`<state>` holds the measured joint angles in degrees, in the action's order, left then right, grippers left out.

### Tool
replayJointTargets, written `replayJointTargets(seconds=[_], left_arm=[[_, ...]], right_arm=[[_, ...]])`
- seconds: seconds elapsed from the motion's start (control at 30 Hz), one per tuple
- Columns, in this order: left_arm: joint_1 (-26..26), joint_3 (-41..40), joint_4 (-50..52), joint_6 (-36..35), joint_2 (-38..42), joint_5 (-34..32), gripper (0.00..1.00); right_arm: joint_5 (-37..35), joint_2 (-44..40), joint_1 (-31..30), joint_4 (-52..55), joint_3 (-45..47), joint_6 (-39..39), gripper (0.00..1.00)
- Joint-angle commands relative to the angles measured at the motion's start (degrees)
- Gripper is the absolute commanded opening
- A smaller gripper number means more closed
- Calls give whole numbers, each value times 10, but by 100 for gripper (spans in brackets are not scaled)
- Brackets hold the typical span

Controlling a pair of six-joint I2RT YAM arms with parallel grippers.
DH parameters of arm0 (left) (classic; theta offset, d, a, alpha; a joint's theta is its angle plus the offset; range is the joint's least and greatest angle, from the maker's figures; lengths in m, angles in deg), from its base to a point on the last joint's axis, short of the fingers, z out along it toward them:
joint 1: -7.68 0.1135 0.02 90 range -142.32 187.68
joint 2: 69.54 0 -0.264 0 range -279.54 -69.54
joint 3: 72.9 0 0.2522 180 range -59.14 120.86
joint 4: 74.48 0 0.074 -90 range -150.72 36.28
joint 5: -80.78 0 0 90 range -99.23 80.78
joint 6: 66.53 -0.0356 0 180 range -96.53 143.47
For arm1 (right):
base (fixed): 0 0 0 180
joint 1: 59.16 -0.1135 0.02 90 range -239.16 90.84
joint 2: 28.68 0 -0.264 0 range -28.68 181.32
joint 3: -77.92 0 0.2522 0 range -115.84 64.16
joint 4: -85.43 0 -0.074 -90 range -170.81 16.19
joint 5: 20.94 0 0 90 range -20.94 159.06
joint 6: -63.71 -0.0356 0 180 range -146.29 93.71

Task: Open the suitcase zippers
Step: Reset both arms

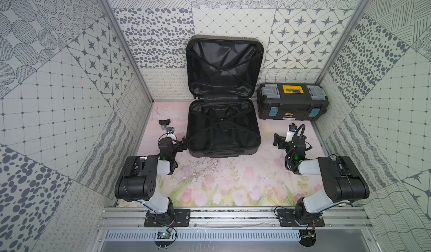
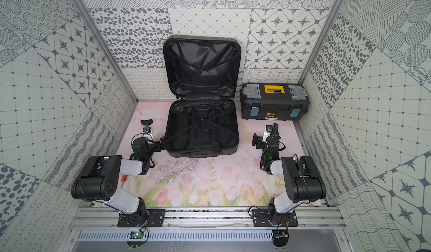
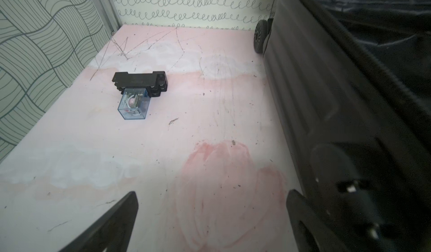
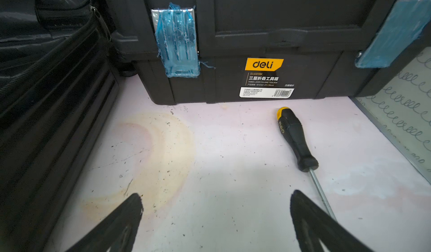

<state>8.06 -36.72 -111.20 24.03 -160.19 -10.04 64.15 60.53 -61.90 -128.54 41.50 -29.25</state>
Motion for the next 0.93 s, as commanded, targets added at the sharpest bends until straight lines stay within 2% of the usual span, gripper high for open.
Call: replayJointTargets(seconds=[0.0, 0.37, 0.5, 0.9], left_arm=[[-9, 11, 7, -25, -2, -23, 99], [-10, 11, 7, -25, -2, -24, 99], [-10, 11, 7, -25, -2, -24, 99], [-10, 11, 8, -25, -2, -24, 99]], right_arm=[[6, -2, 4, -4, -8, 8, 100], [2, -1, 1, -6, -8, 9, 99], [31, 0, 2, 0, -12, 19, 99], [33, 0, 2, 2, -13, 19, 99]])
